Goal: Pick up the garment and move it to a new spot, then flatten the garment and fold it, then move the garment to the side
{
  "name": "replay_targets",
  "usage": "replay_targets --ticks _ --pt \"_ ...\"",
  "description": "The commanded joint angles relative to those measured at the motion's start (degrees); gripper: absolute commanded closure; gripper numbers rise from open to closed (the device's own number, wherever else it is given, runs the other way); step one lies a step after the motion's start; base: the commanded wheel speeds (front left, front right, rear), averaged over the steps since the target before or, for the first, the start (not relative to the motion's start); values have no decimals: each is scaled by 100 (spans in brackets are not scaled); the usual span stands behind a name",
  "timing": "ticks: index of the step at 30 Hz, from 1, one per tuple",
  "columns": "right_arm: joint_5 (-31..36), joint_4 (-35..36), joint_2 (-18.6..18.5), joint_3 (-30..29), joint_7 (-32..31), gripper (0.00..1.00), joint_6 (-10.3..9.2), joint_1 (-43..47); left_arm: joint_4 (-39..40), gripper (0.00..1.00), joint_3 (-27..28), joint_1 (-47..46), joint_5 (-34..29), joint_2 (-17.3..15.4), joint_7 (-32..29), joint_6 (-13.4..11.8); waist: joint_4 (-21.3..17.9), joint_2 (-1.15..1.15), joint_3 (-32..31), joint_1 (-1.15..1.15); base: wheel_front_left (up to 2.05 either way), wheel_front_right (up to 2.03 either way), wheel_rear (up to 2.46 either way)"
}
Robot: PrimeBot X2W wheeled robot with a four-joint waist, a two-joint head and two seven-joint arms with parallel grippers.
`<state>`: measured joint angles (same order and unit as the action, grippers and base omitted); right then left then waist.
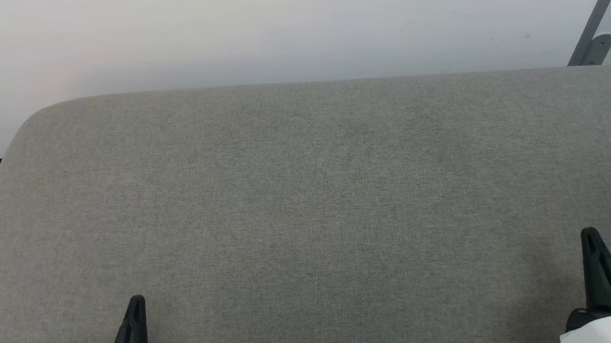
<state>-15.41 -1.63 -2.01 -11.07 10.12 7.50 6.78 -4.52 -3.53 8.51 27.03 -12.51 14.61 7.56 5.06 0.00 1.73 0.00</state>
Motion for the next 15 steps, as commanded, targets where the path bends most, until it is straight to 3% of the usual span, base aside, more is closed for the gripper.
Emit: replay_targets --ticks 1,15 --pt "-220 30 -16 6 -48 100 0 -62 49 100 37 -62 192 -25 -37 -3 -6 0 -2 0 0 0 0" --pt "-1619 -198 -32 92 -349 100 0 -300 -150 100 154 -342 1439 105 -373 -4 -63 0 -20 0 0 0 0"
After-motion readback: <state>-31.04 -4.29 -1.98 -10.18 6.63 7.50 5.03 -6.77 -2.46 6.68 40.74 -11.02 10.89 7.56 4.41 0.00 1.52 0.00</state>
